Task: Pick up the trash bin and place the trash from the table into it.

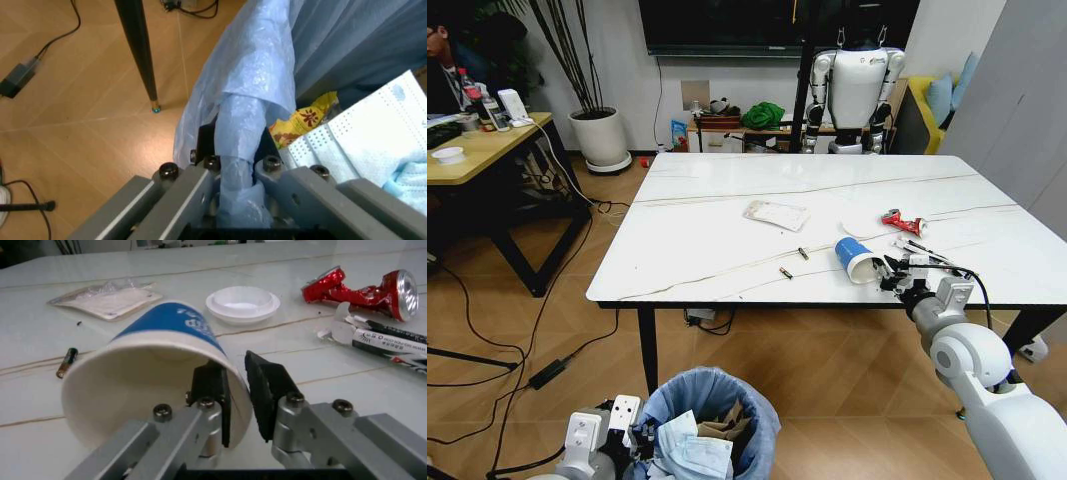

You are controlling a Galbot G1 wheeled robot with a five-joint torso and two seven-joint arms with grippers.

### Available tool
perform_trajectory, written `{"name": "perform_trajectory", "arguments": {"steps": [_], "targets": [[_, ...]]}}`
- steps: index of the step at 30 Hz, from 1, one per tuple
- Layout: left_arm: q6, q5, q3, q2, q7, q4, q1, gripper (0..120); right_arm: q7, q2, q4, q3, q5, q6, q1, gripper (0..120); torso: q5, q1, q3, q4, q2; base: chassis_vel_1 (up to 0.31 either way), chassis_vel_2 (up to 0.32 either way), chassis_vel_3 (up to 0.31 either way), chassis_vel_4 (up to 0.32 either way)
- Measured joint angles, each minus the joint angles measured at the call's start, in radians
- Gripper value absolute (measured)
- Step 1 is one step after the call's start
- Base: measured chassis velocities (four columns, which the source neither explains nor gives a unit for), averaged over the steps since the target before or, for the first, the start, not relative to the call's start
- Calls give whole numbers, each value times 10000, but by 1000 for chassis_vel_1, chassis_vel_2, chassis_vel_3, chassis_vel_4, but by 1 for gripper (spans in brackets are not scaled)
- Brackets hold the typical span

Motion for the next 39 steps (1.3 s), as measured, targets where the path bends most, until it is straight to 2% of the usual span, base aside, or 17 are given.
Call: {"name": "perform_trajectory", "arguments": {"steps": [2,10,19,24,30,39], "targets": [[0,-202,-6,96,-75,0,-190,0,17,-49,192,14,51,1,-83,0,0,0,0,0,0,0,0,0,0],[0,-819,45,342,-288,0,-780,0,20,-298,1102,260,504,-15,-506,0,0,0,0,0,0,0,0,0,0],[0,-1981,213,638,-762,-1,-1679,0,-525,-862,3556,470,2696,-449,-1677,0,-1,0,0,-2,0,0,0,0,0],[0,-2070,236,676,-790,-1,-1758,0,-958,-1096,4332,412,3061,-599,-2026,0,-1,0,0,-1,0,0,0,0,0],[0,-2148,300,683,-817,-1,-1847,0,-1293,-1304,5177,41,3088,-732,-2434,0,-1,-1,0,-1,0,0,0,0,0],[0,-2255,370,716,-821,-1,-2058,0,-2656,-1547,5523,-1086,1361,-875,-3647,0,-1,-1,1,-1,0,0,0,0,0]]}}
